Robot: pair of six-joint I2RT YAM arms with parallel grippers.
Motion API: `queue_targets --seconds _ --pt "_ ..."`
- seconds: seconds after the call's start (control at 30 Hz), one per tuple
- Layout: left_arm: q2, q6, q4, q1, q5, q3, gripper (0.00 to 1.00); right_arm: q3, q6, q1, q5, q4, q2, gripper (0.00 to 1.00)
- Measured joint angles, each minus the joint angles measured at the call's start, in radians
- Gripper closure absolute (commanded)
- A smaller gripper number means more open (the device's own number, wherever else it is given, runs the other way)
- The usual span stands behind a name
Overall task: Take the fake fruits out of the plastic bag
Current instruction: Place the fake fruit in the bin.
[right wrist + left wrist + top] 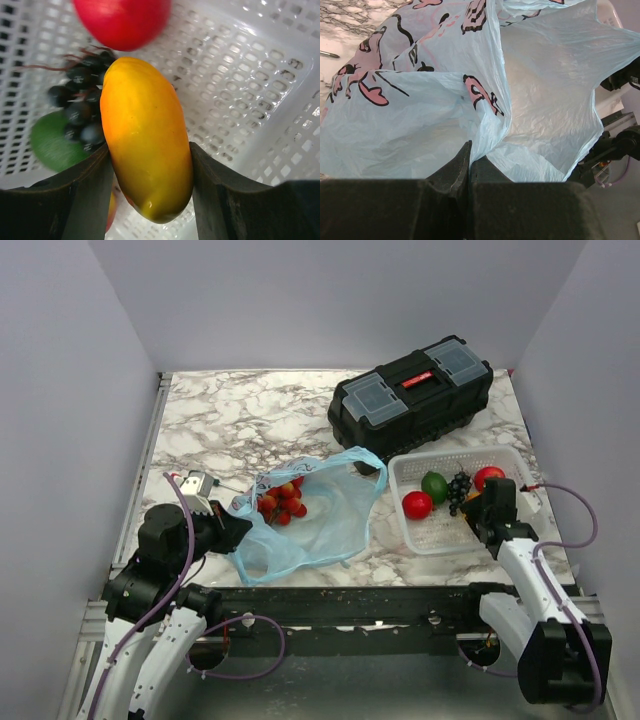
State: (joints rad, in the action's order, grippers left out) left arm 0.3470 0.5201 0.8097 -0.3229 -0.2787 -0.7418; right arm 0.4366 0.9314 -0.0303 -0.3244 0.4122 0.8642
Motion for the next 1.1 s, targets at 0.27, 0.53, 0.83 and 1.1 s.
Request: queue_targets --seconds 0.27,0.53,0.83,1.1 --pt "0.001 0.0 0.0 0.0 0.0 0.0 1.0 -0.031 -0.005 -0.025 0.103 -0.074 0.037 0.99" --pt "0.003 0.0 0.0 0.0 0.0 0.0 1.0 -0.003 -0.035 -0.026 0.096 -0.041 -0.089 0.99" --pt "-0.014 0.0 0.0 0.0 0.0 0.0 1.0 0.018 -0.089 -0.029 0.112 -0.055 0.042 0.37" --pt "-0.03 -0.004 0.0 0.0 -0.003 0.0 1.0 0.048 -0.165 -0.029 0.159 -0.066 -0.013 0.07"
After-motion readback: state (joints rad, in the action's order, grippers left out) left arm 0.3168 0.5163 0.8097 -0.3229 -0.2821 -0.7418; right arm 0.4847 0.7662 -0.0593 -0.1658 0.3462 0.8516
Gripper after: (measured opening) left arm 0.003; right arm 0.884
